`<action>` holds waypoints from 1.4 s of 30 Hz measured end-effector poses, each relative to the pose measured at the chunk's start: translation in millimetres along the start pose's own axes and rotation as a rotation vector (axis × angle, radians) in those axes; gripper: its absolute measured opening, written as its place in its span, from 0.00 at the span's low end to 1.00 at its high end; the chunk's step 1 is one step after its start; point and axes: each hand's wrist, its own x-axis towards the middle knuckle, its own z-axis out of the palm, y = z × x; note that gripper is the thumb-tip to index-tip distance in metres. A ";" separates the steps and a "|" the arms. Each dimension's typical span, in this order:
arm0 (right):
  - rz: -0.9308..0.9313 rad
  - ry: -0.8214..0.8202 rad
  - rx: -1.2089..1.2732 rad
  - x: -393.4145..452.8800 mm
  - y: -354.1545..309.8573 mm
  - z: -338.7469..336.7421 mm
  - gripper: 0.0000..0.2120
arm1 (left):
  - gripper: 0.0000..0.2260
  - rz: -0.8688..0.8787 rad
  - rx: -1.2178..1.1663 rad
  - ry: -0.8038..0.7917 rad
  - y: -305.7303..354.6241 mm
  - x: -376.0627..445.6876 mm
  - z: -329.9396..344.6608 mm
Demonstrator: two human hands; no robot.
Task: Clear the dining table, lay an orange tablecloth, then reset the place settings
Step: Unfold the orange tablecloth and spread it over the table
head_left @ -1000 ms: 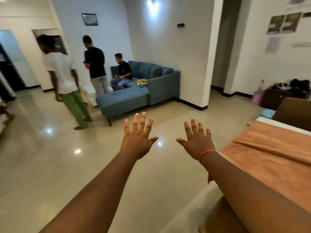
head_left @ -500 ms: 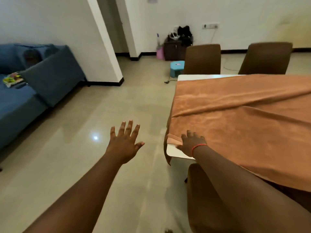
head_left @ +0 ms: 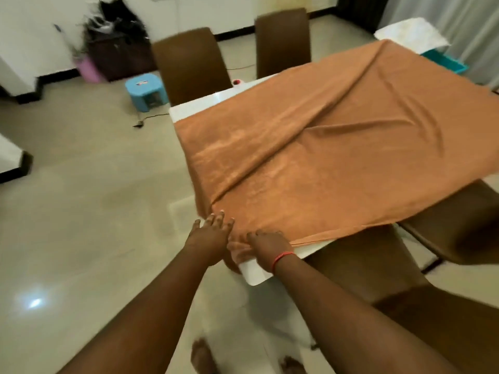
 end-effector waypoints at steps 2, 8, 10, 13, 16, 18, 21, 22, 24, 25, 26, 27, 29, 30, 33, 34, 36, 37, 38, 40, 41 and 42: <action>0.024 0.028 0.070 -4.5 -11.3 4.3 0.23 | 0.29 0.082 0.017 -0.022 -5.4 18.0 2.7; 0.169 0.135 0.087 -40.0 -42.2 27.8 0.21 | 0.27 0.269 0.065 -0.067 -15.8 53.0 12.1; 0.228 0.143 0.059 -57.6 -45.8 42.4 0.19 | 0.28 0.312 0.107 -0.079 -12.3 57.0 14.4; 0.347 0.151 0.073 -81.9 -46.9 57.8 0.19 | 0.30 0.362 0.147 -0.073 1.5 57.4 14.0; 0.492 0.083 0.113 -96.7 -45.5 67.7 0.19 | 0.32 0.409 0.186 -0.065 19.7 56.6 11.1; 0.552 -0.060 0.099 -104.5 -47.8 77.3 0.20 | 0.33 0.424 0.210 -0.073 26.7 52.3 13.2; 0.589 -0.178 0.080 -112.1 -55.3 92.9 0.17 | 0.32 0.427 0.229 -0.080 26.5 41.0 18.1; 0.635 -0.132 0.176 -112.6 -58.5 96.2 0.17 | 0.32 0.429 0.225 -0.088 25.0 37.7 19.5; 0.777 0.038 0.540 -109.6 -63.1 97.8 0.19 | 0.33 0.427 0.204 -0.114 23.6 32.1 21.2; 0.841 0.112 0.751 -105.6 -65.0 97.3 0.21 | 0.33 0.426 0.201 -0.119 23.0 29.3 22.2; 0.887 0.165 0.968 -100.6 -66.7 95.3 0.22 | 0.33 0.428 0.200 -0.117 22.6 27.0 24.0; 0.907 0.206 1.179 -94.0 -68.8 92.7 0.24 | 0.33 0.431 0.203 -0.113 22.7 24.5 26.0; 0.894 0.257 1.507 -80.6 -74.7 88.2 0.22 | 0.33 0.435 0.220 -0.113 23.0 18.0 32.1; 0.881 0.271 1.586 -74.5 -77.2 87.8 0.20 | 0.33 0.437 0.228 -0.114 24.3 14.9 34.6; 0.927 0.334 1.549 -62.6 -83.6 94.2 0.14 | 0.33 0.427 0.224 -0.115 27.8 5.4 39.2; 0.953 0.352 1.527 -61.0 -85.1 99.1 0.12 | 0.33 0.422 0.218 -0.111 28.2 3.1 40.6; 1.000 0.352 1.494 -63.9 -85.5 110.1 0.06 | 0.32 0.424 0.203 -0.100 28.7 0.5 40.5; 1.027 0.343 1.474 -66.8 -85.3 116.7 0.03 | 0.31 0.431 0.200 -0.094 27.3 0.6 39.8; 1.054 0.339 1.454 -70.3 -83.7 124.5 0.03 | 0.30 0.445 0.197 -0.087 25.4 2.1 38.0; 1.109 0.326 1.424 -79.2 -77.6 138.8 0.03 | 0.27 0.471 0.175 -0.071 20.4 6.0 31.6; 1.135 0.325 1.416 -83.5 -72.6 143.9 0.04 | 0.27 0.476 0.162 -0.063 18.0 8.5 27.7; 1.150 0.323 1.420 -86.5 -68.2 147.7 0.03 | 0.26 0.472 0.149 -0.058 14.5 10.6 24.9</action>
